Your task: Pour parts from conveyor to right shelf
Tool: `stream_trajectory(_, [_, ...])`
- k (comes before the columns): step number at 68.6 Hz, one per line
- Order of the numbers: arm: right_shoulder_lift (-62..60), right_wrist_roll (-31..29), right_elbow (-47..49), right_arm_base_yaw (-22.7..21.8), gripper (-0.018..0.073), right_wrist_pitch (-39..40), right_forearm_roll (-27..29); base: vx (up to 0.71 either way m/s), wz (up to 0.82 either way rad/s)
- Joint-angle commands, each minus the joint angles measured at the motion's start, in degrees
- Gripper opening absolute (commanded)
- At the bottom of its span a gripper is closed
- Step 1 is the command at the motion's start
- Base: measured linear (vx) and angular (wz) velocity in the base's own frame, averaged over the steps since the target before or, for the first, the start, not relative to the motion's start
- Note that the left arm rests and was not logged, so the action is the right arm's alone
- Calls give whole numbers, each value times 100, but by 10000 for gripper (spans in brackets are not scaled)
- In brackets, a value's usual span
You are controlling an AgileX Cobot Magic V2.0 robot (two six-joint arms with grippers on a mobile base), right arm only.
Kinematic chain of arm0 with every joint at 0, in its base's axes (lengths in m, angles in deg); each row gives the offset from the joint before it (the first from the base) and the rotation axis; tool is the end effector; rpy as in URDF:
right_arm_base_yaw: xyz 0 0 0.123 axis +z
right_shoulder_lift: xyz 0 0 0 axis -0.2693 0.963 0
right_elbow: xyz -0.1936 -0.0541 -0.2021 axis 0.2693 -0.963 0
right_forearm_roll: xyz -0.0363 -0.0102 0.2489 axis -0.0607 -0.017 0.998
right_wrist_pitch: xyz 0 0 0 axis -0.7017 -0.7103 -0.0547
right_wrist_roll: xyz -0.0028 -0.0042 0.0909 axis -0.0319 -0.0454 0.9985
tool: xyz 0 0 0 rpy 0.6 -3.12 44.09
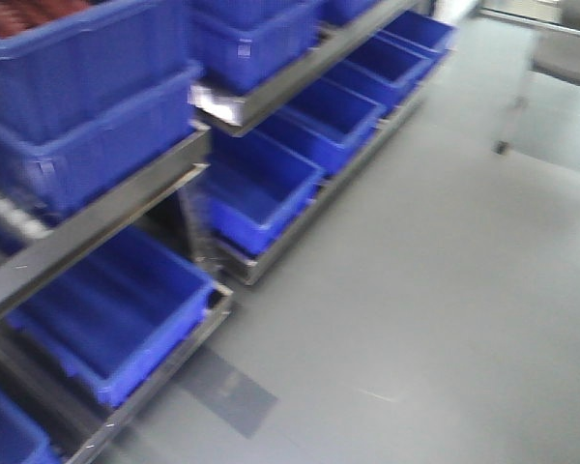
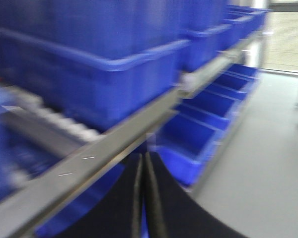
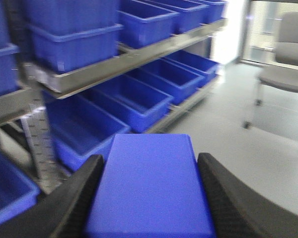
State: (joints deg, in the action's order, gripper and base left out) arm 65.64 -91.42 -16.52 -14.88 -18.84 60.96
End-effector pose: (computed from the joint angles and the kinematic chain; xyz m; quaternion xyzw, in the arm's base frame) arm 0.0641 0.0012 0.2786 -0.0201 0.7641 -0.0060 0.6447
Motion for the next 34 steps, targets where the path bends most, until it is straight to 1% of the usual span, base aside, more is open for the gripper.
stream_trajectory(1, [54, -35, 177, -18, -6, 463, -16, 26, 99])
stream_trajectory(16, [54, -35, 177, -18, -6, 463, -16, 22, 92])
stream_trajectory(34, [54, -35, 177, -18, -6, 463, -16, 16, 93])
